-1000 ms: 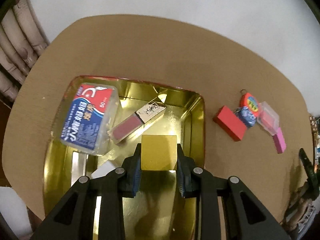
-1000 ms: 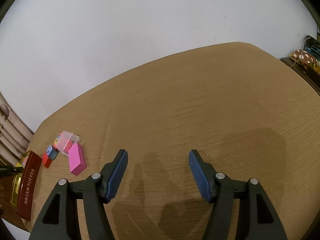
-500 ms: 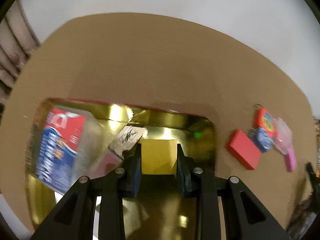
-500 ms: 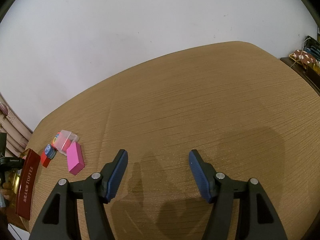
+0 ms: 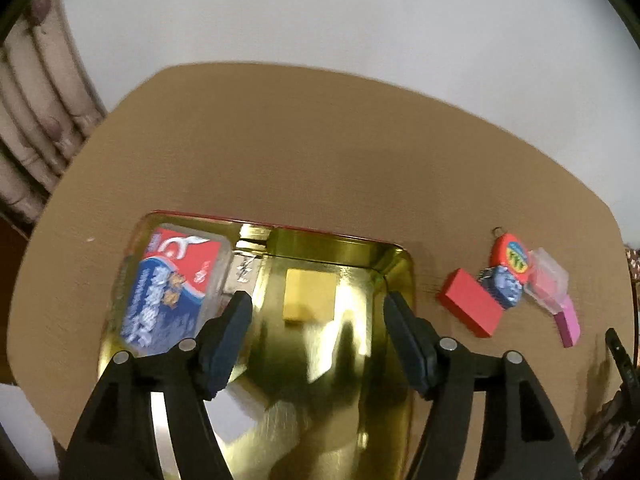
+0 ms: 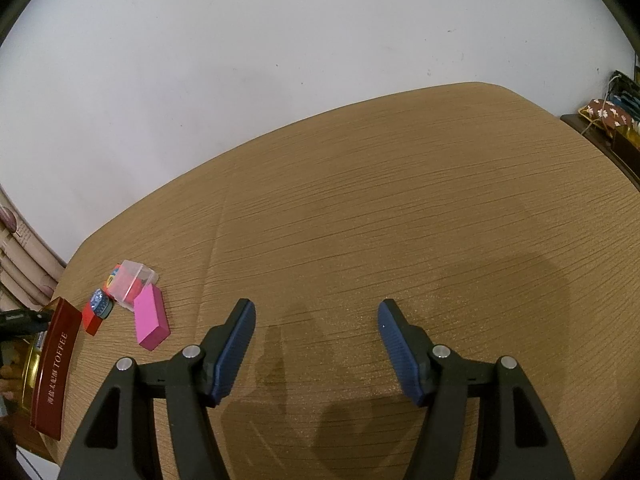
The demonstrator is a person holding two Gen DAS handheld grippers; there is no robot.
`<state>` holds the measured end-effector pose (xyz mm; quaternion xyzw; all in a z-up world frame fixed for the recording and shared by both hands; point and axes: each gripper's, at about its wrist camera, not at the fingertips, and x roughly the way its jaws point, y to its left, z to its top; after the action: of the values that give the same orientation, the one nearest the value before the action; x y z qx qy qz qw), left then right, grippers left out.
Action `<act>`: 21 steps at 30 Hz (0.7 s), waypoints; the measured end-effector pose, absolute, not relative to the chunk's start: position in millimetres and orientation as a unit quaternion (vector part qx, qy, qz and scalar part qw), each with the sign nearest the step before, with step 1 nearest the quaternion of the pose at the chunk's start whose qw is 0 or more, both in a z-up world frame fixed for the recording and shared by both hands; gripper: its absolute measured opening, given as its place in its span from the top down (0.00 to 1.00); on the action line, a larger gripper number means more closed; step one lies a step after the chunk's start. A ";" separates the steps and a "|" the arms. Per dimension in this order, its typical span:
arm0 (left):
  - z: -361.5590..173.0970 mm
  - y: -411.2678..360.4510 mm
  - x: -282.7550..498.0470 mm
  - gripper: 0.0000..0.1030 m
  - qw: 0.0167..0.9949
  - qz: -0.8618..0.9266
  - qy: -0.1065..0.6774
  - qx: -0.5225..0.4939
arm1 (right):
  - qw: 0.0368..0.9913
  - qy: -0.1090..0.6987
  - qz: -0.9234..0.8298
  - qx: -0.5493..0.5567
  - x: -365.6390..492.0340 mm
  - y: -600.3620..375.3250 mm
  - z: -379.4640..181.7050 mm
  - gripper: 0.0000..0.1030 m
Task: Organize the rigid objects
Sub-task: 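Grasp the pink block with the right gripper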
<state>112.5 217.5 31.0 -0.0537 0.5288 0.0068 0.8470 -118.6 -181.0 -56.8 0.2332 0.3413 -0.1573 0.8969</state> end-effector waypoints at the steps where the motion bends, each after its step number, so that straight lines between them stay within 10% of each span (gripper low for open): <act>1: 41.6 217.6 100.9 0.37 0.852 0.008 0.520 -0.067 | 0.897 0.341 -0.157 0.233 -118.9 -181.3 -56.7 0.36; 21: 33.0 204.6 -130.0 0.28 0.890 0.003 0.452 -0.064 | 0.892 0.444 0.076 0.042 -34.7 -59.9 -33.0 0.37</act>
<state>-130.0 204.6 33.0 -0.0636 0.4525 0.0029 0.8895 -34.7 -59.9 -33.0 0.0421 0.4437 0.0761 0.8920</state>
